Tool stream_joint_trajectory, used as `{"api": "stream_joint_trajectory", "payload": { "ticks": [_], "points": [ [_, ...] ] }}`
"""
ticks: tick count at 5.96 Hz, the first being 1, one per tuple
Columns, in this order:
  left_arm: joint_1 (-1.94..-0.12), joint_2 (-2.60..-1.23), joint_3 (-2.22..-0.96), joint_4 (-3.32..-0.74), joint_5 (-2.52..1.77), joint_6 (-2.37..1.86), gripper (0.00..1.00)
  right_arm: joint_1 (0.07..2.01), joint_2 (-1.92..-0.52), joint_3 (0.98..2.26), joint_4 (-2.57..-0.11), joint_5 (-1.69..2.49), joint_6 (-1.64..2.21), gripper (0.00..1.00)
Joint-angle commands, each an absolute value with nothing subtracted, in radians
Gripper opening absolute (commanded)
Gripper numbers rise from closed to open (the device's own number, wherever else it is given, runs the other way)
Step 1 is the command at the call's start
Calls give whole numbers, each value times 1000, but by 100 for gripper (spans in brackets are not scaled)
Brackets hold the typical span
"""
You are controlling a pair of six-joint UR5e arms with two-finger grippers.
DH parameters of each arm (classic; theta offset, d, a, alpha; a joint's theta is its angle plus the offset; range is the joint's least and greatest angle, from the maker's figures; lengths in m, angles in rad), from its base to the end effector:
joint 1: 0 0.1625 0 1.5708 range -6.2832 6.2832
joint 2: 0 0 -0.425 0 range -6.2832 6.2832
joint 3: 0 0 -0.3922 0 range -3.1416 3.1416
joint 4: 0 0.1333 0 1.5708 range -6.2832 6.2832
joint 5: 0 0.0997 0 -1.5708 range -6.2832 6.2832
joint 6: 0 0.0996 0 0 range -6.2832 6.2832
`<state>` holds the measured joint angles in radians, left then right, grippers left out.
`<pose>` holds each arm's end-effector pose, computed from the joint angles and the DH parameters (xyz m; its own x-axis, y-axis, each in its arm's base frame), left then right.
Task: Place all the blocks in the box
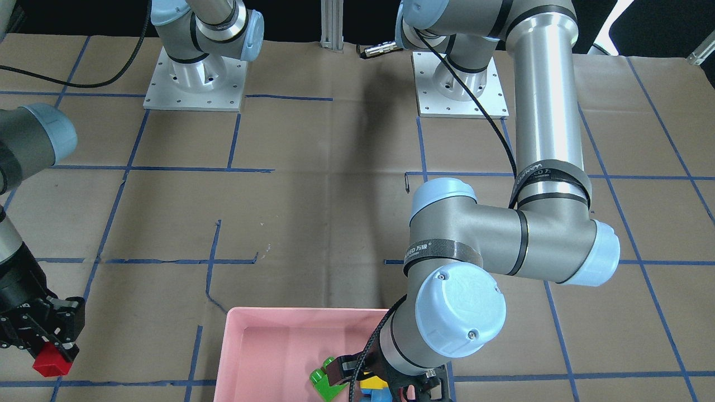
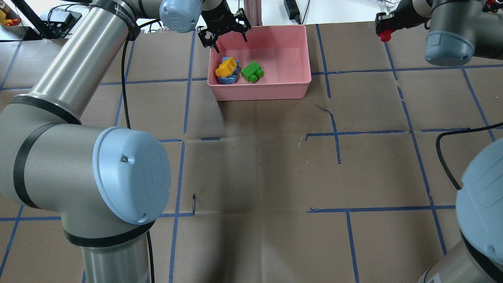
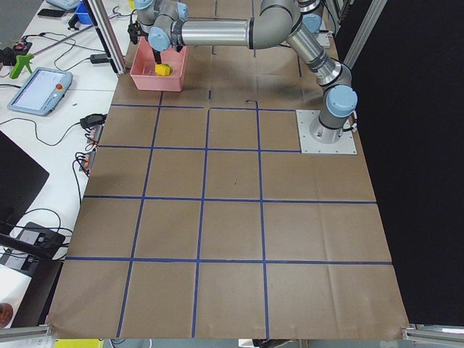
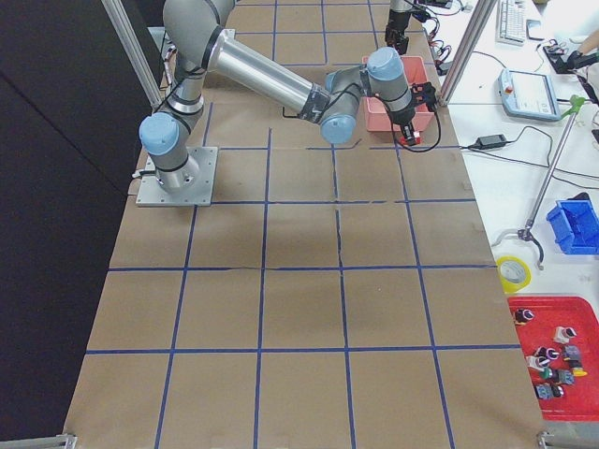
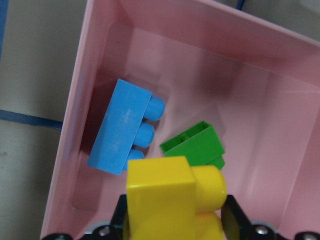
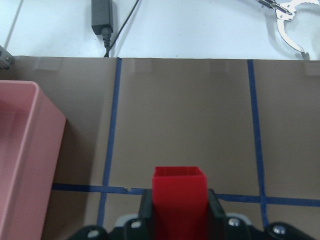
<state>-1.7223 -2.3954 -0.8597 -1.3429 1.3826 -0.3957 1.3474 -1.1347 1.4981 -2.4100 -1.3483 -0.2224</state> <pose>-0.2727 -0.7797 0.3208 -0.9509 -0.2223 0.2155 -0.2347 0.9715 -0.0337 0.0009 -0.6968 0.3676 -0.9930 -0.0766 -0.0903 -0.0226 0.8714 -0.4900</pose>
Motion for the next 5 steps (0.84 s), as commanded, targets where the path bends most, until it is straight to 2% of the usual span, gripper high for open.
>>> {"api": "stream_joint_trajectory", "payload": {
  "ticks": [1,3,4,5],
  "points": [
    [-1709,-2312,-862,-1388,1420,-382,100,1402,-1128,1459,-2387,-1330,-129,9],
    [-1590,-2185,-880,-1607,1463,-231,100,1529,-1077,1431,-2408,-1330,49,9],
    [-1515,-2124,-926,-1661,1488,-98,100,1583,-1037,1380,-2405,-1331,168,9],
    [-1497,-2021,-1043,-1657,1602,-51,100,1632,-973,1308,-2401,-1333,249,10]
  ]
}}
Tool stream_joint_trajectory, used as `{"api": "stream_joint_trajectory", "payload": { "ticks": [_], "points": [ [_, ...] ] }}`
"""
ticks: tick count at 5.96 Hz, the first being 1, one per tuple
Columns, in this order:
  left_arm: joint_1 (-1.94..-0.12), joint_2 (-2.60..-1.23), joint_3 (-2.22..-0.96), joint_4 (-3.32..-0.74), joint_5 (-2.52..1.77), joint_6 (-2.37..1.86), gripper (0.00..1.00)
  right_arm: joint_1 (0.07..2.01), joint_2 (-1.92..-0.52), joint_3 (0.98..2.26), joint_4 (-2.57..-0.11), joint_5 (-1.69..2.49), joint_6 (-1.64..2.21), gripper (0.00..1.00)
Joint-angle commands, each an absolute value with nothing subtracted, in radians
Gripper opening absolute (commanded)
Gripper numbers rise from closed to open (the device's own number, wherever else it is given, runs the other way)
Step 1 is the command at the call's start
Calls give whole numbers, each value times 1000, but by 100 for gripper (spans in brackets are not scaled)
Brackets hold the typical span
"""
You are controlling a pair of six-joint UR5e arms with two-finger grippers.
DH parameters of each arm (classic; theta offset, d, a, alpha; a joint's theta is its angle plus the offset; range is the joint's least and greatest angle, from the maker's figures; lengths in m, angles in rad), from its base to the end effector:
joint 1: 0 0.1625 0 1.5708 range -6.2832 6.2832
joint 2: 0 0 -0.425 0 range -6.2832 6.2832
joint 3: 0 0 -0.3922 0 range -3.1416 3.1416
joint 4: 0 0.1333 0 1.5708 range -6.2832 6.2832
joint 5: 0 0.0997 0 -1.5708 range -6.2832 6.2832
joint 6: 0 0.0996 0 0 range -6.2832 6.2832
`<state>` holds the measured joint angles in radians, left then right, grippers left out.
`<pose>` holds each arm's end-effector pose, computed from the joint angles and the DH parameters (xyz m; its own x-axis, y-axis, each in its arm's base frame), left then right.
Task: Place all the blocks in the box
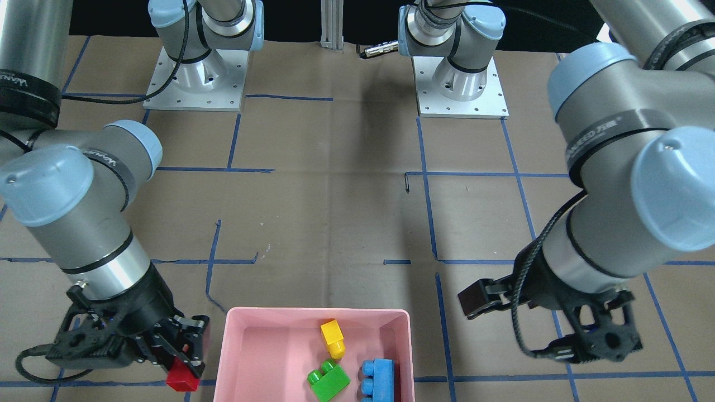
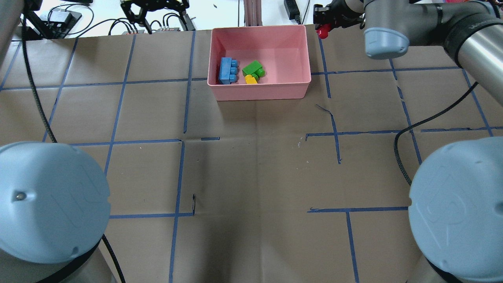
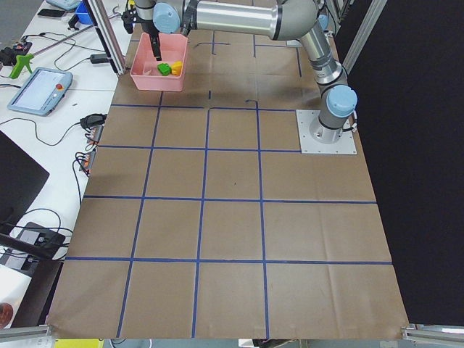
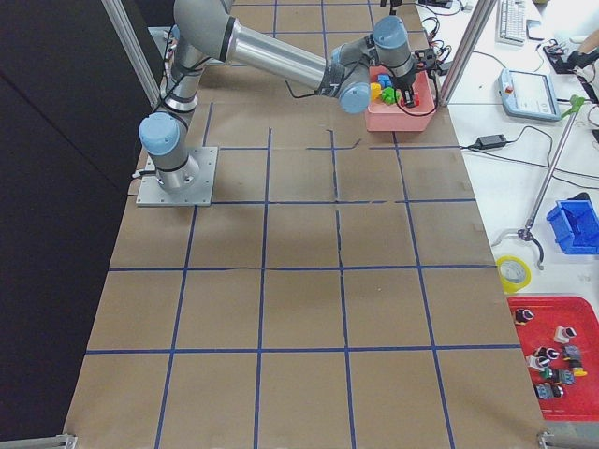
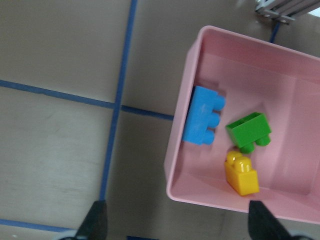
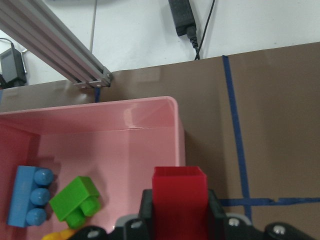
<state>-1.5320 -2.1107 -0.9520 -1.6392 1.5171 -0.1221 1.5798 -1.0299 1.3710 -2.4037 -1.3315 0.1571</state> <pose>-0.1110 -0.7150 0.4596 -0.9857 -0.1596 0.0545 -0.1600 0.9871 -0.0039 0.1634 -0.7206 0.3574 -0.9597 0.0187 -0.2802 0.1440 0.8895 -0.4337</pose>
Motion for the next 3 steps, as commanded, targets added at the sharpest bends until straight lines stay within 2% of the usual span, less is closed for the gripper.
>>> {"api": "stream_joint_trajectory", "payload": {
  "ticks": [1,2,3],
  "points": [
    [-1496,-1922,-1172,-1643,1621,-67,100,1659,-927,1255,-2395,-1342,279,18],
    [-1499,-1808,-1275,-1631,1614,-69,100,1672,-925,1265,-2378,-1345,287,38],
    [-1509,-1722,-1337,-1632,1609,-69,100,1695,-923,1275,-2321,-1350,301,99]
  ]
}}
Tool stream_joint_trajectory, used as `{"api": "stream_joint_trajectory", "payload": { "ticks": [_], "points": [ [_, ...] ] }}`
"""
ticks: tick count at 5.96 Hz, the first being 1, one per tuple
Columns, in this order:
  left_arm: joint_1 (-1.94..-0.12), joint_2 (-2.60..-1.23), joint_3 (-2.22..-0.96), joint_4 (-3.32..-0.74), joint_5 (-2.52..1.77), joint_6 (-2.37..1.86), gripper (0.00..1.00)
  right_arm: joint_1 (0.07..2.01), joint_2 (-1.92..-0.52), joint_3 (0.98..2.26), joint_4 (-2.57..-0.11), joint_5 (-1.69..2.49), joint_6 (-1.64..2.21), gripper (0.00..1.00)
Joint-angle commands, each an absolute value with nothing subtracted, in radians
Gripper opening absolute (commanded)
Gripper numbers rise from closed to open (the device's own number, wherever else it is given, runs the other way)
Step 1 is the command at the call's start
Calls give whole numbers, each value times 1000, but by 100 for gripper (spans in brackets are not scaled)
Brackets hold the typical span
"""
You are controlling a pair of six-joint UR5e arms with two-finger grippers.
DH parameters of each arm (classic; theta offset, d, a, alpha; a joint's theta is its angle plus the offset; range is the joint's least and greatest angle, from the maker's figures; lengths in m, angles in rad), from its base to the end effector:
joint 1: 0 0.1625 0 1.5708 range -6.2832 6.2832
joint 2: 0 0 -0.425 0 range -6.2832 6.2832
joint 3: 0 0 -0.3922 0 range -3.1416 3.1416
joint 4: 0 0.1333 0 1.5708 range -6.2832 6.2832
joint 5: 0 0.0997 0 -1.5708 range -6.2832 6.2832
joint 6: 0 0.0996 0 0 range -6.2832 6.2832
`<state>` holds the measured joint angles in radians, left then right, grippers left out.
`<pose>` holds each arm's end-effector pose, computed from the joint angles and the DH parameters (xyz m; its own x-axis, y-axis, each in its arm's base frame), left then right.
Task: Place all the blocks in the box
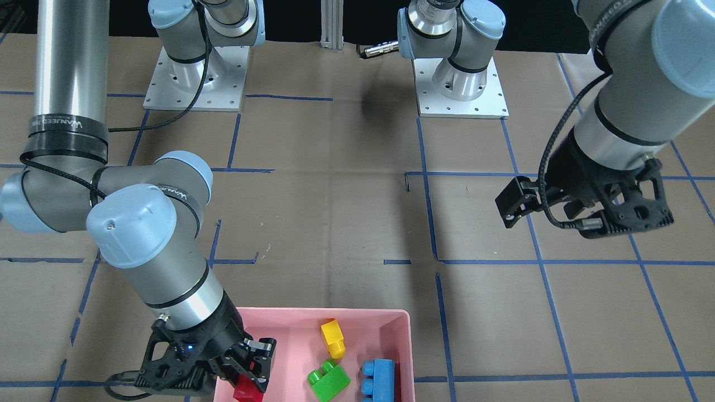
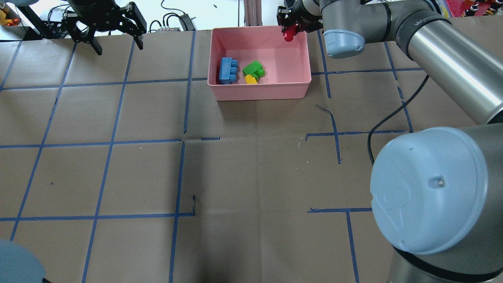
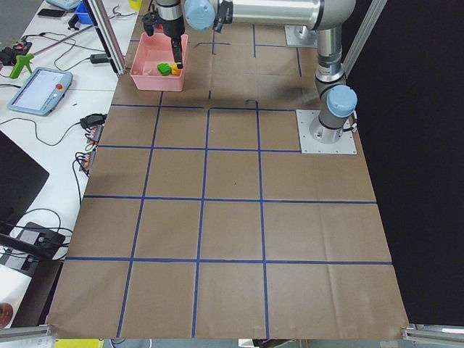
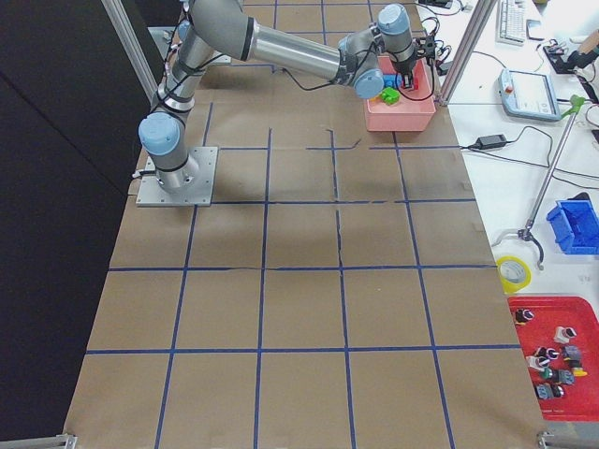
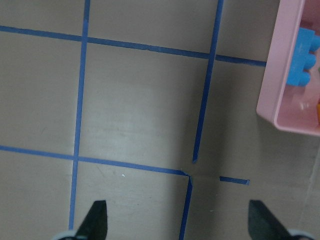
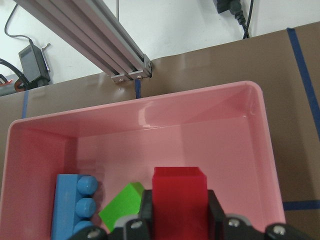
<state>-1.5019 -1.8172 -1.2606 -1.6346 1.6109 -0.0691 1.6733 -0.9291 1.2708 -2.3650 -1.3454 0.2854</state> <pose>-0.0881 -0.6023 0.5001 -0.9897 -0.1375 -0.0400 -0.1375 0.9905 -0.0028 0.2321 -0.7361 0.3278 -0.9467 0.0629 -0.3160 0.1819 0.9139 -0.3629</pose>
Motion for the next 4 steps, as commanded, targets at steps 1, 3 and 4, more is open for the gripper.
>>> {"api": "stream_joint_trajectory", "payload": {
  "ticks": [1,3,4],
  "points": [
    [-1525,-1683,-1379,-1634,1559,-71,100,1697,-926,1267,-2174,-1335,284,100],
    [-1560,-1661,-1397,-1632,1535,-115,100,1692,-939,1258,-2129,-1347,278,100],
    [-1587,-1663,-1399,-1631,1542,-118,100,1686,-959,1253,-2064,-1353,264,100]
  ]
}}
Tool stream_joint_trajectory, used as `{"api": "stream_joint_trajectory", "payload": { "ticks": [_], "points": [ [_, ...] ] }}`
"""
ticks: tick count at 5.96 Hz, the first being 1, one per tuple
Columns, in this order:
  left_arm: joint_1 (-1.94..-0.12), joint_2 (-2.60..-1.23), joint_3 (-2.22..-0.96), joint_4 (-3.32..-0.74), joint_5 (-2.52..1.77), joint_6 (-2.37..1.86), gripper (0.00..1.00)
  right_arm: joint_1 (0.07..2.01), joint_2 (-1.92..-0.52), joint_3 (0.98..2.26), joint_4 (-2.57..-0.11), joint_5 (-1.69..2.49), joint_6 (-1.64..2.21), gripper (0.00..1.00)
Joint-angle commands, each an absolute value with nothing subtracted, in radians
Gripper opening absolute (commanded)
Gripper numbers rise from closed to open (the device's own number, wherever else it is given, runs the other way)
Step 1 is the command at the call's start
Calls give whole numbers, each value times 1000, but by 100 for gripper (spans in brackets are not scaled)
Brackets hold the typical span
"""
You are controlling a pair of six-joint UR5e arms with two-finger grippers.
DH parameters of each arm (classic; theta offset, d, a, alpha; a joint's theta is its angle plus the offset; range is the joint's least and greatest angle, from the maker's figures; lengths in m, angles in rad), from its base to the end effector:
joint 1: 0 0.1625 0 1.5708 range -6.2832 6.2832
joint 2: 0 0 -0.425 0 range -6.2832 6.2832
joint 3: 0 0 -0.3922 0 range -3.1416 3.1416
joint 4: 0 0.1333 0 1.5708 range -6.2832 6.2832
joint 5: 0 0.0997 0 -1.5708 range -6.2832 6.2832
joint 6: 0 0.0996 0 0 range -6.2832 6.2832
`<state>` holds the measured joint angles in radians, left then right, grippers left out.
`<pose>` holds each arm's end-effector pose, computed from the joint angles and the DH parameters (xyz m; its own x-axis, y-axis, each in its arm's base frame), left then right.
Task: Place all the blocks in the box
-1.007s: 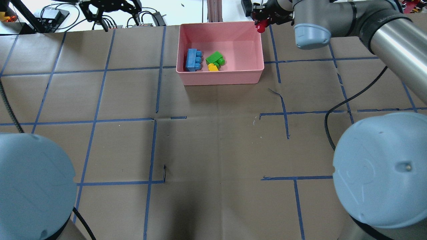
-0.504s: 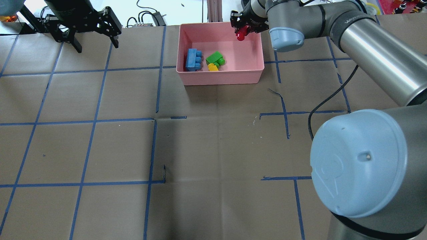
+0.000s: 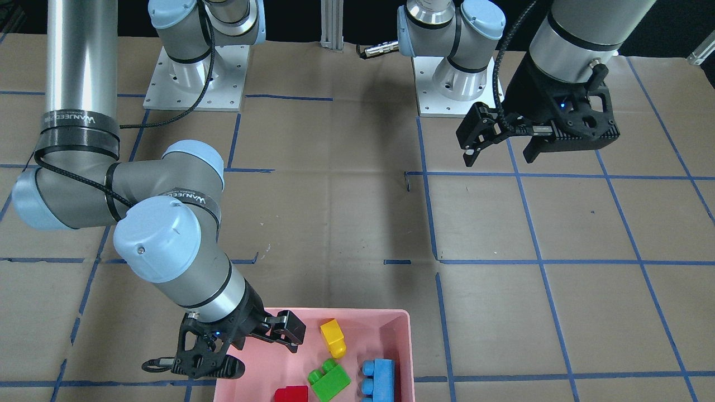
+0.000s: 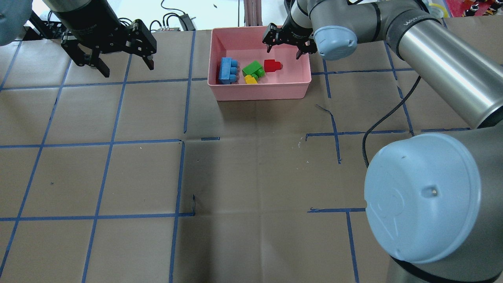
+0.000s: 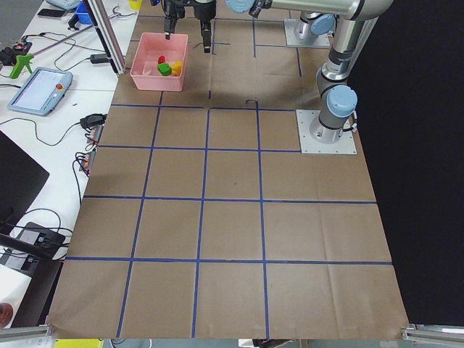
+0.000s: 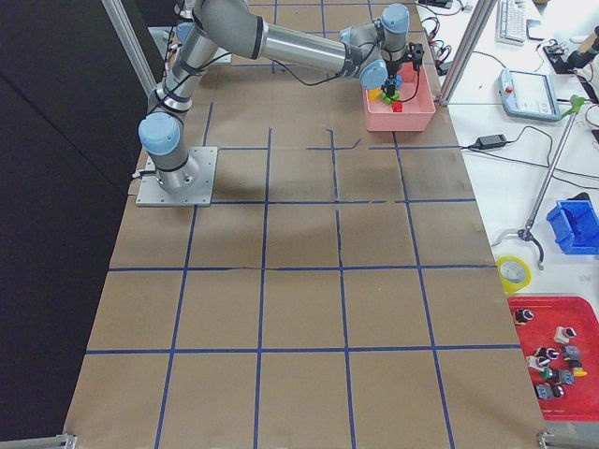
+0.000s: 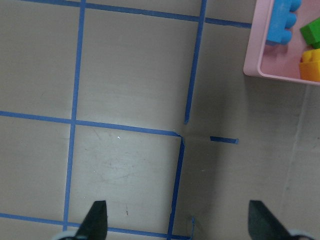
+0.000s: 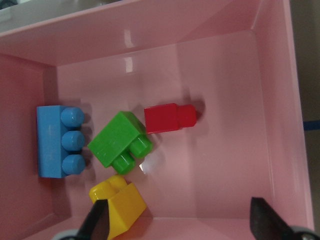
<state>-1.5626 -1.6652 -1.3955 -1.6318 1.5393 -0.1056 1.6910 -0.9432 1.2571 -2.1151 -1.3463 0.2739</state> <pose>-0.1321 -0.5337 0.5198 -0.9930 -0.1129 0.0334 -0.1135 0.9934 -0.0165 0.2433 -0.7178 0.3136 -0.9575 0.1003 -0.2704 0.1478 0.9758 -0.1612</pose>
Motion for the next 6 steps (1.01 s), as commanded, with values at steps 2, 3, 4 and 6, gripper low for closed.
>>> {"api": "stream_joint_trajectory", "payload": {
  "ticks": [2,3,4,6],
  "points": [
    [-1588,-1655,-1411,-1634,1546,-107,99,1672,-1063,1201,-1752,-1489,193,100],
    [-1586,-1654,-1426,-1631,1546,-98,99,1667,-1127,1210,-1712,-1578,163,100],
    [-1582,-1654,-1442,-1631,1545,-94,99,1670,-1178,1212,-1619,-1588,147,100],
    [-1583,-1638,-1451,-1632,1546,-88,99,1672,-1297,1238,-1536,-1578,146,100]
  ]
}}
